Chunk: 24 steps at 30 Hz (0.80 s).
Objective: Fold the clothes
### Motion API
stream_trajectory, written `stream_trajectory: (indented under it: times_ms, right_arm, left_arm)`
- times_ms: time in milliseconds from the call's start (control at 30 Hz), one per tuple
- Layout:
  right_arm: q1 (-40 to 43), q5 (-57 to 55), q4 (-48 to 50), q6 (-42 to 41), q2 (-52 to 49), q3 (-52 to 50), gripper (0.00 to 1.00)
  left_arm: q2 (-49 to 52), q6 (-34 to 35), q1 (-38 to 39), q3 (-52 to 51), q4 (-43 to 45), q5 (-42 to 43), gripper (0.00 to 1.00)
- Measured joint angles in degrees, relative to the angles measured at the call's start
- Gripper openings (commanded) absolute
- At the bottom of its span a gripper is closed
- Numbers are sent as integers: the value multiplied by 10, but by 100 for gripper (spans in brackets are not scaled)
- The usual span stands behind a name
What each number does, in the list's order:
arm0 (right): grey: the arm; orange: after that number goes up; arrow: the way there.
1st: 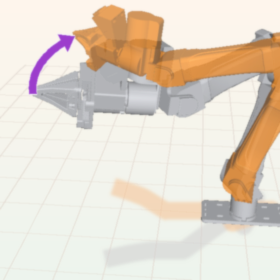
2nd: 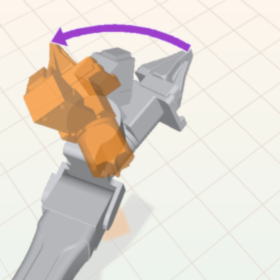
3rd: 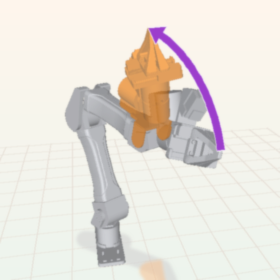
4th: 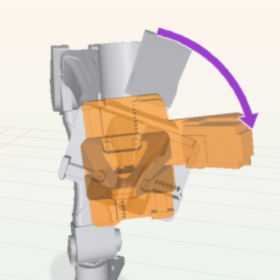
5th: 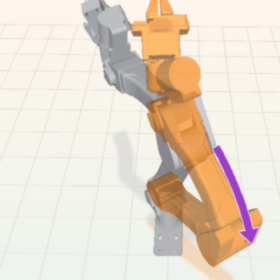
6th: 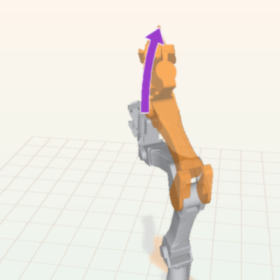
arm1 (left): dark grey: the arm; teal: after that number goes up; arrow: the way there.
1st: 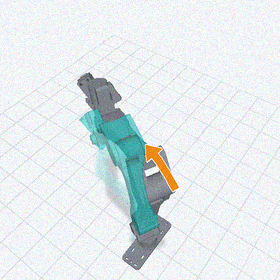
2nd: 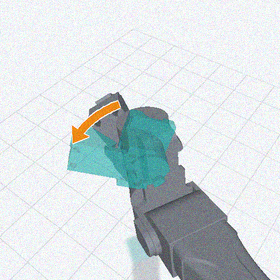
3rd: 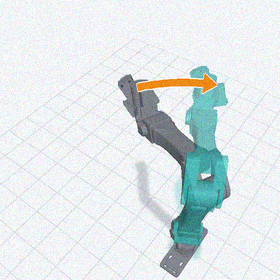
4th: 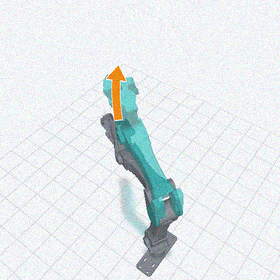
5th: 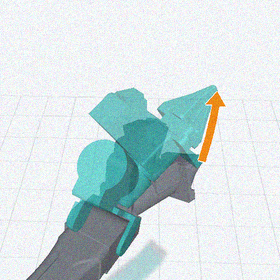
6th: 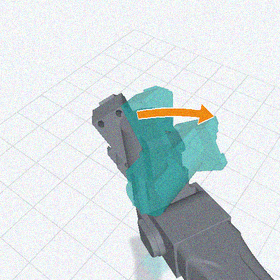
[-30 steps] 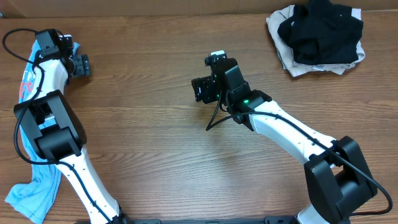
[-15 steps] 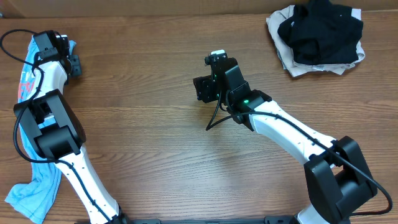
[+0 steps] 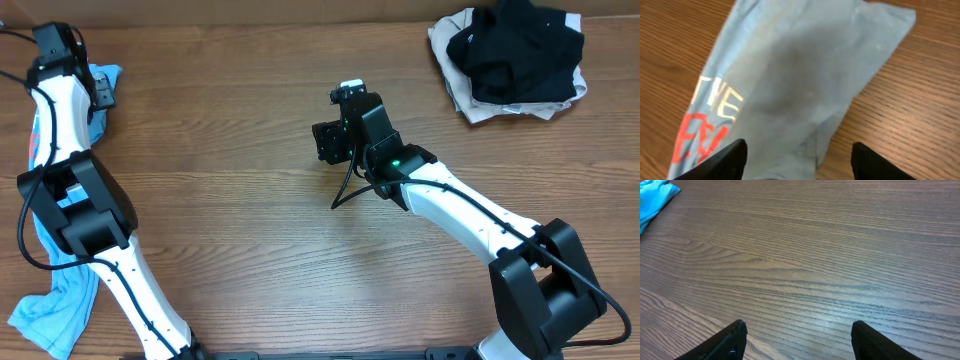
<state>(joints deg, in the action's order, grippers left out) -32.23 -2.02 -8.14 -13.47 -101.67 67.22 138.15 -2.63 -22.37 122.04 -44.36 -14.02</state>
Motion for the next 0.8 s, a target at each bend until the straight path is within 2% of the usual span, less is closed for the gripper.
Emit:
stream_trajectory:
  times_ms: [67, 133, 333, 600, 700, 800]
  right_arm:
    - [0, 0, 0, 0, 0, 0, 71]
    - [0, -1, 0, 0, 0, 0, 71]
    - [0, -2, 0, 0, 0, 0, 71]
    - [0, -3, 0, 0, 0, 0, 71]
    - [0, -3, 0, 0, 0, 0, 71]
    - [0, -3, 0, 0, 0, 0, 71]
  left_arm:
    - [0, 2, -1, 0, -3, -2, 78]
    - [0, 5, -7, 0, -5, -3, 79]
    - [0, 6, -40, 0, -2, 2, 74]
    - [0, 1, -108, 0, -7, 80, 71]
    - [0, 0, -113, 0, -8, 96, 66]
    - [0, -3, -109, 0, -8, 107, 67]
